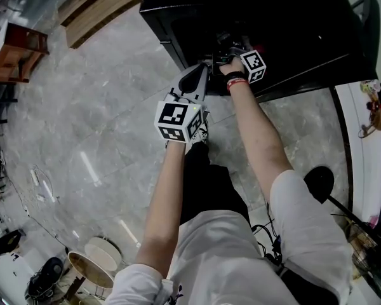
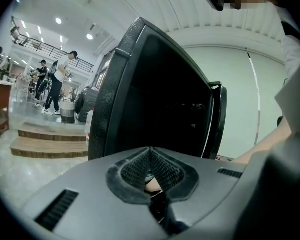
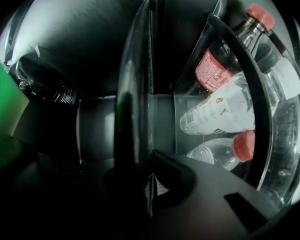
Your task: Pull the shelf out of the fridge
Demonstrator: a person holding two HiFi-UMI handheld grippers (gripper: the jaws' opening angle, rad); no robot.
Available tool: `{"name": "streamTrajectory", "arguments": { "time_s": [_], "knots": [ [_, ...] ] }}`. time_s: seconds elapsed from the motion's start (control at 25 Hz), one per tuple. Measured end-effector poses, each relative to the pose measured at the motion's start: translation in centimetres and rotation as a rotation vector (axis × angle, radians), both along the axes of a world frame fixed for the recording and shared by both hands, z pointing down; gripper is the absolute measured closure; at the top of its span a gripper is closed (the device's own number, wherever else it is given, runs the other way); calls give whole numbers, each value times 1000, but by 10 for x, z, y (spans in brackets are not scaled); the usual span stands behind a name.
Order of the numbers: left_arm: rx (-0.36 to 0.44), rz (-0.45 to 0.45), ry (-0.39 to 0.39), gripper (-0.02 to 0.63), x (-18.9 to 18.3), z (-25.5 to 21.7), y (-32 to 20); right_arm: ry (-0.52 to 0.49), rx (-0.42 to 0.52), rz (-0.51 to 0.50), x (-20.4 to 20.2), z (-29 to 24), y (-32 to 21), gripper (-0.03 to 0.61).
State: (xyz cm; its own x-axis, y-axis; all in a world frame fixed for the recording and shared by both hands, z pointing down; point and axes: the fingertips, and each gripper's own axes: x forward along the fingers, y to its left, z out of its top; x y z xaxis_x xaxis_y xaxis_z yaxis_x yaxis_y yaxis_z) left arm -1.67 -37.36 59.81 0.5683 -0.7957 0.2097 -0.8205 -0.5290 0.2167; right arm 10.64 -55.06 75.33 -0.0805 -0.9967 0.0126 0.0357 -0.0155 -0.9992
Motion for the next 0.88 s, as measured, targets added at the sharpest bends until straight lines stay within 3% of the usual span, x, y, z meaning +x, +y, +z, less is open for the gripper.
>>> {"name": "streamTrajectory", "arguments": {
  "time_s": [0.88],
  "knots": [
    [5,4,-18,594,-2,-12,7,-1,2,16,-2,-1,34,552]
  ]
}}
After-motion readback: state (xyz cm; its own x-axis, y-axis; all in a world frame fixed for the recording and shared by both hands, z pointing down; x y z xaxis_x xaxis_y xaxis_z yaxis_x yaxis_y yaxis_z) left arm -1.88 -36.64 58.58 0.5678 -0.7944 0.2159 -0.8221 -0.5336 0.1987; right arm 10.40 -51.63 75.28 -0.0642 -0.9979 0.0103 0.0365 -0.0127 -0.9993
